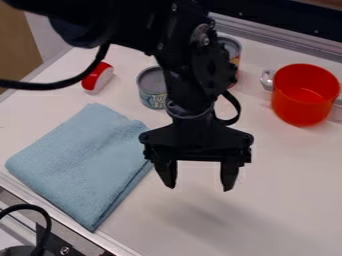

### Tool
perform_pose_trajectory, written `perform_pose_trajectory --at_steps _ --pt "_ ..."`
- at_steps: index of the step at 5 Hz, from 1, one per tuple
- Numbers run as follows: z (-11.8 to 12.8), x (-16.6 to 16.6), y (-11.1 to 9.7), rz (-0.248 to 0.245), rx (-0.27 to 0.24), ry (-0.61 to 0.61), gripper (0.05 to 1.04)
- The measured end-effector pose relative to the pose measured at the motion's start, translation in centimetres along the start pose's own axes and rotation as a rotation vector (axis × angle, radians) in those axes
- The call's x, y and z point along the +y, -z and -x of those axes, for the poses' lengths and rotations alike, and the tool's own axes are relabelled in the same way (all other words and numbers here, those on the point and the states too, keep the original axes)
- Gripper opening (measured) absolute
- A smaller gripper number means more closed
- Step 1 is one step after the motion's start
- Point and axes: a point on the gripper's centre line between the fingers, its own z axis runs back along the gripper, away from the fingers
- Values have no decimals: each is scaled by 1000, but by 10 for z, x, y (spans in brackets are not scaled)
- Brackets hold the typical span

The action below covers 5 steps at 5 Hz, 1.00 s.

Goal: Put the can at the right side of the table

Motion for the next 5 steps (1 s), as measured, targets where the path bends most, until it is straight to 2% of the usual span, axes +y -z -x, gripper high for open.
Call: perform_pose_trajectory --at_steps 1,2,3,4,5 --pt "3 2 4 -12 16 4 997" --pt "-15 1 15 -11 50 19 997" --pt "-48 6 10 -14 -15 -54 998" --pt "-80 13 1 -59 -45 -74 998" --pt "-115 17 -9 -124 -105 4 998"
